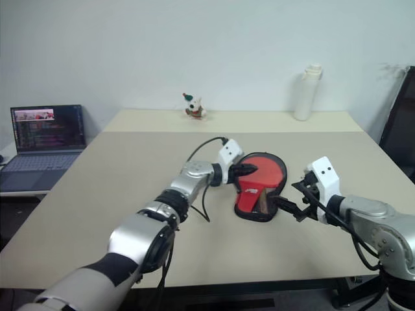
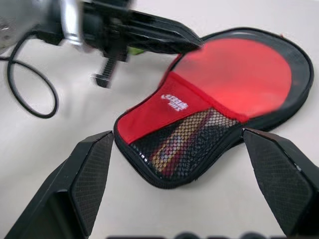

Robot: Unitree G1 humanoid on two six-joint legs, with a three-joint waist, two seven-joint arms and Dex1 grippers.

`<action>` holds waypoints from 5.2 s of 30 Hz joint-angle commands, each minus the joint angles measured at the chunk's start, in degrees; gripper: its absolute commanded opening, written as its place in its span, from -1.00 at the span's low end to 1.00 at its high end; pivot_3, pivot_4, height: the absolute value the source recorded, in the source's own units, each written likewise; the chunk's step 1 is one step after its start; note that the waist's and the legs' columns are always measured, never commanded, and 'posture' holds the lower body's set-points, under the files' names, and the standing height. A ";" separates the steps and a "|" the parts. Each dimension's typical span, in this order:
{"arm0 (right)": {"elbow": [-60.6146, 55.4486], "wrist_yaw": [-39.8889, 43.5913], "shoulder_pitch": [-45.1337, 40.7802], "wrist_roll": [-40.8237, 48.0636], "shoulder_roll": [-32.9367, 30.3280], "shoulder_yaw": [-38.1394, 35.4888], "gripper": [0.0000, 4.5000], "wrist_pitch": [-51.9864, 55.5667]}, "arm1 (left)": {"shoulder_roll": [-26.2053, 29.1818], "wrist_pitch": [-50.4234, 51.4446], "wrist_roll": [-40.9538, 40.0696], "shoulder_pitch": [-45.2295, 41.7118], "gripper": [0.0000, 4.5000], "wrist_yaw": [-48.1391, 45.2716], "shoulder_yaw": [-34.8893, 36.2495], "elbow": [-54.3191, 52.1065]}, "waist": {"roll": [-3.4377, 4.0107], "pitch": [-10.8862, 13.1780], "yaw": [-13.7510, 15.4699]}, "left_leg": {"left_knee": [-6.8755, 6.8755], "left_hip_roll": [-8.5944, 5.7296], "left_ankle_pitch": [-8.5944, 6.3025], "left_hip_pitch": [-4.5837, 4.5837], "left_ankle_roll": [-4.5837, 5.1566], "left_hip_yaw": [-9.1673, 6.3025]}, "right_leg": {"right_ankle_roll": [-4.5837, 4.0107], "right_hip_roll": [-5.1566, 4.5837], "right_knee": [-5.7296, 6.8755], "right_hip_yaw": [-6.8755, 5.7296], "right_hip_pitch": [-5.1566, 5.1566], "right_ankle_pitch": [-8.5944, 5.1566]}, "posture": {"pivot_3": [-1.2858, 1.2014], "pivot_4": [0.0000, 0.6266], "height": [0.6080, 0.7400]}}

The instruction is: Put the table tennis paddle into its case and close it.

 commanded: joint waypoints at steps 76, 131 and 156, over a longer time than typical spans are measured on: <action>1.92 4.26 3.67 -9.68 24.41 4.27 -0.99 19.64 | 36.37 39.68 -28.04 56.46 -1.00 -22.37 0.43 -82.86 | 0.02 -0.09 -0.65 | -0.08 0.13 0.00 0.74 -0.03 0.05 | 0.03 -0.04 0.69 0.21 0.20 -0.22 | 0.03 -0.52 1.00; 3.28 -0.51 -7.86 -9.08 22.53 18.16 1.00 -1.81 | 19.73 29.76 -12.70 23.70 0.99 10.77 4.29 -27.74 | -0.06 -0.11 -0.58 | -0.05 0.07 0.01 0.82 -0.02 -0.11 | 0.05 -0.05 0.45 0.04 0.55 -0.21 | 0.03 -0.52 1.00; 19.89 1.24 -8.67 -25.33 21.85 33.72 1.00 -18.45 | 18.49 25.22 -5.92 22.28 -0.99 2.83 0.66 -19.39 | -0.10 -0.15 -0.64 | -0.02 0.07 0.01 0.93 -0.02 -0.12 | 0.05 -0.04 0.56 0.03 0.63 -0.21 | 0.03 -0.52 1.00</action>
